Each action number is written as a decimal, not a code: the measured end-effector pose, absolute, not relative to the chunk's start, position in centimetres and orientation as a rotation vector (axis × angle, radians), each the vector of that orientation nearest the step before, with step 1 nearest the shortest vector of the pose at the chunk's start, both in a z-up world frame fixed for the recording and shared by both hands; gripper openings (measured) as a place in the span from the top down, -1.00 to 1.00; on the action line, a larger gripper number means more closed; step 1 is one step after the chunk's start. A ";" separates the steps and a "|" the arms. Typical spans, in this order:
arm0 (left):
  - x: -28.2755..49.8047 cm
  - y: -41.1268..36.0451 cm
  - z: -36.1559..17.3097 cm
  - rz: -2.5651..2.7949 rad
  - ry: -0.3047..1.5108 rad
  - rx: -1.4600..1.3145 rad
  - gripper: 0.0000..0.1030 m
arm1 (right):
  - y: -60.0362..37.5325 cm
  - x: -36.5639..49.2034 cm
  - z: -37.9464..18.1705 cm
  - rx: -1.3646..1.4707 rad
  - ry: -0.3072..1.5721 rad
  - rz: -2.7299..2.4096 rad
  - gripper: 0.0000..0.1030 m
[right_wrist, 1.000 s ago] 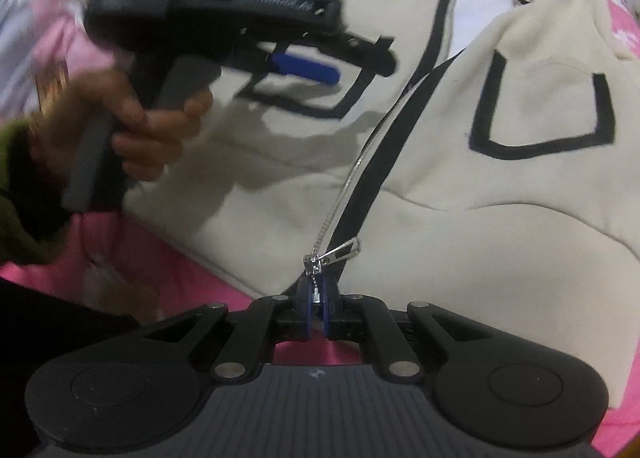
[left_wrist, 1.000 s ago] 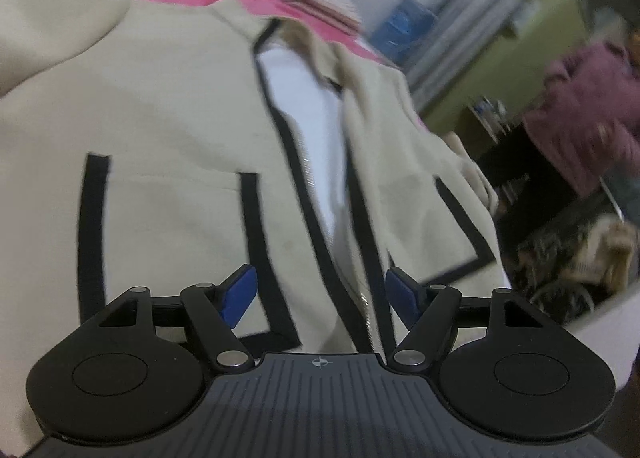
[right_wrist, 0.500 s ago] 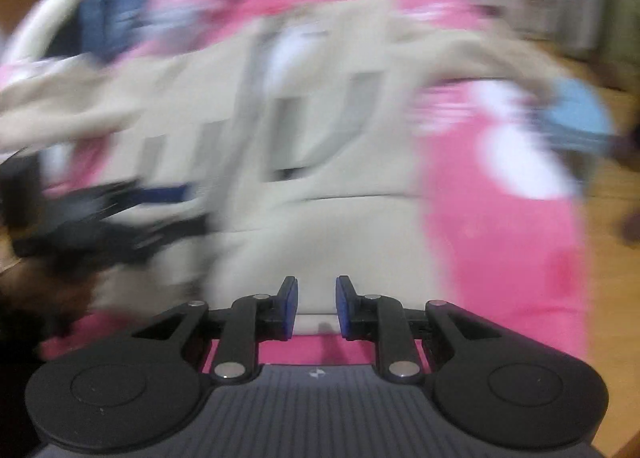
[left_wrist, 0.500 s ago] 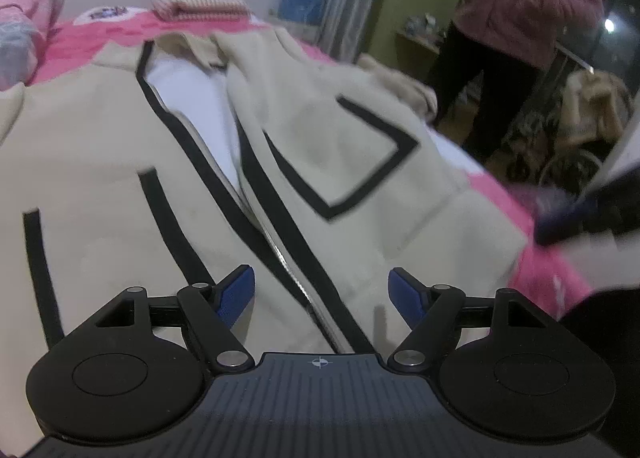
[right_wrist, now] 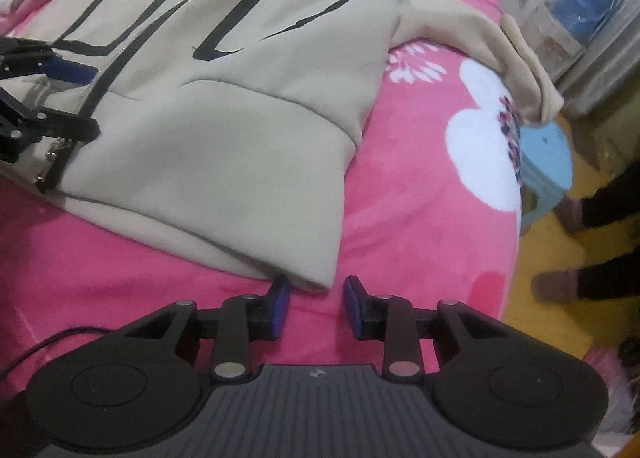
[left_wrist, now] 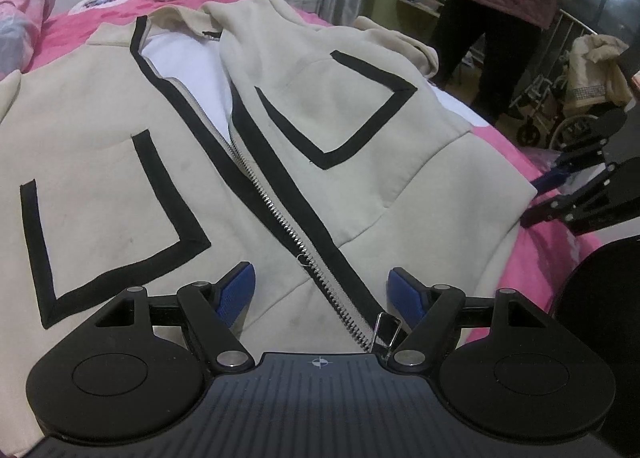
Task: Fold clothes
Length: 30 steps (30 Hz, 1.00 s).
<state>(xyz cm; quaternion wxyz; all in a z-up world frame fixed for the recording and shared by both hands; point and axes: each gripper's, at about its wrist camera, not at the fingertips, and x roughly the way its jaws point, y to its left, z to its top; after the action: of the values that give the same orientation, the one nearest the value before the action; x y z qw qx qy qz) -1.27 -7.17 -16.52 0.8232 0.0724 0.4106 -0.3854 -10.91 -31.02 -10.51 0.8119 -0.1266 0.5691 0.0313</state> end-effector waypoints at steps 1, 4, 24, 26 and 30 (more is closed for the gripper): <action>-1.4 -7.1 -16.5 -0.822 0.872 0.157 -0.43 | -31.0 -11.0 -10.3 -0.268 1.196 0.063 0.38; -1.8 -6.9 -16.5 -0.830 0.865 0.169 -0.43 | -31.1 -11.4 -9.6 -0.256 1.140 0.062 0.53; -2.4 -5.5 -15.3 -0.851 0.860 0.109 -0.34 | -34.2 -10.7 -0.9 0.349 1.007 0.060 0.74; -2.2 -5.6 -15.2 -0.845 0.844 0.114 -0.34 | -33.6 -9.4 -0.2 0.385 0.953 0.096 0.74; -1.4 -6.3 -15.3 -0.829 0.810 0.087 -0.32 | -32.0 -4.8 0.4 0.372 0.874 0.121 0.64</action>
<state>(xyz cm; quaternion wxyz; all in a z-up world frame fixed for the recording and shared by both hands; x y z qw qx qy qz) -1.43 -6.29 -15.27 0.8359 0.0409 0.3824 -0.3915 -4.85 -32.04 0.35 0.8876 0.1788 0.4205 0.0584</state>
